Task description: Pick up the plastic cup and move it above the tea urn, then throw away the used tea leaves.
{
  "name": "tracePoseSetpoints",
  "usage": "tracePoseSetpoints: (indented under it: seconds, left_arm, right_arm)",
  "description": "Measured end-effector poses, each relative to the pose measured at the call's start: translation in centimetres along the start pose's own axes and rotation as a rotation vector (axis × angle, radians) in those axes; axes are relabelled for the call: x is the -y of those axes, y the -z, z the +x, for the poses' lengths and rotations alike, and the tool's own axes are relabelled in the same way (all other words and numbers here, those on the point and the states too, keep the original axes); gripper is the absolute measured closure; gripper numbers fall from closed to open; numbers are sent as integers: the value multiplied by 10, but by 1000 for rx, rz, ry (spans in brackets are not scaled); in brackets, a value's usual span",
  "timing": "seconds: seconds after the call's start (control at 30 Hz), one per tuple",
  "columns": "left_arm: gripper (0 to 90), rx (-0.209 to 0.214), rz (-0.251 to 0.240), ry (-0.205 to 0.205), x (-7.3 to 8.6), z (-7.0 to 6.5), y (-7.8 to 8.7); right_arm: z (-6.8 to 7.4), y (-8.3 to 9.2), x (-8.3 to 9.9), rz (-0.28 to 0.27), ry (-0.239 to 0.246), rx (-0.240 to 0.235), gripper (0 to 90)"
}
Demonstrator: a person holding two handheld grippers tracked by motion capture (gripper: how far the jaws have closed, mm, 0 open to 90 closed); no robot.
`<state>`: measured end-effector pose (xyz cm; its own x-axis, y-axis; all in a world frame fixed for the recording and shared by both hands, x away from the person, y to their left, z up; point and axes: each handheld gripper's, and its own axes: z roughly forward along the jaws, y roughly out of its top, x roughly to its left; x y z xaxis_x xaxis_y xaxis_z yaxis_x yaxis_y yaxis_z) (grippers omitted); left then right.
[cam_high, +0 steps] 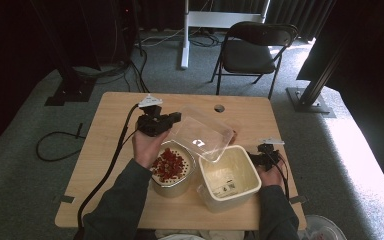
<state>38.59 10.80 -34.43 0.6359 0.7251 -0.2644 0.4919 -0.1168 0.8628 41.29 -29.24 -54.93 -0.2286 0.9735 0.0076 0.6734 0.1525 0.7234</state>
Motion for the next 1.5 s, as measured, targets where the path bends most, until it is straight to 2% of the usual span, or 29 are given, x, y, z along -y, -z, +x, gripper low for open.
tracePoseSetpoints:
  seconds: [0.07, 0.1, 0.2, 0.27, 0.3, 0.33, 0.4, 0.47, 0.67, 0.77, 0.9, 1.07, 1.13, 1.23, 1.33, 1.47, 1.5]
  left_arm:
    - [876, 0, 0, 0, 0, 0, 0]
    - [875, 16, 7, -10, 1, -8, -4]
    - [870, 43, 20, -24, 2, -17, -8]
    - [858, 43, 20, -24, 2, -17, -8]
    - [754, 124, 38, -46, 1, -25, -11]
    - [701, 151, 31, -58, 2, -28, -10]
    - [647, 175, 17, -72, 3, -33, -8]
    - [603, 173, 13, -83, 3, -33, -5]
    - [584, 148, 19, -86, 2, -28, -1]
    - [565, 108, 25, -100, 2, -20, 4]
    - [544, 85, 28, -118, 3, -16, 8]
    - [517, 66, 13, -142, 4, -9, 14]
    - [515, 76, -7, -124, 7, -2, 17]
    - [496, 41, 2, -141, 10, 5, 19]
    - [493, 37, -11, -138, 14, 14, 22]
    - [489, -11, -8, -136, 19, 27, 27]
    - [484, -28, -10, -141, 20, 31, 28]
  right_arm:
    - [0, 0, 0, 0, 0, 0, 138]
    - [0, 0, 0, 0, -1, 0, 138]
    - [0, 0, 0, 1, -3, -1, 138]
    - [0, 0, 0, 0, -1, -1, 138]
    - [0, 0, 0, 1, -1, -1, 138]
    - [0, 0, 0, 0, 1, -1, 138]
    - [0, 0, 0, 2, -2, -1, 138]
    - [0, 0, 0, 1, -1, -1, 138]
    - [0, 0, 0, 2, -1, -1, 138]
    - [0, 0, 0, 2, -1, -2, 138]
    - [0, 0, 0, -2, 4, -6, 154]
    - [1, 1, 0, -15, 22, -27, 239]
    - [1, 1, 0, -20, 26, -31, 251]
    - [1, 1, 0, -20, 25, -31, 251]
    - [1, 1, 0, -20, 26, -31, 252]
    - [0, 3, -4, -9, 20, -27, 334]
    - [-1, 4, -5, -32, 19, -43, 358]
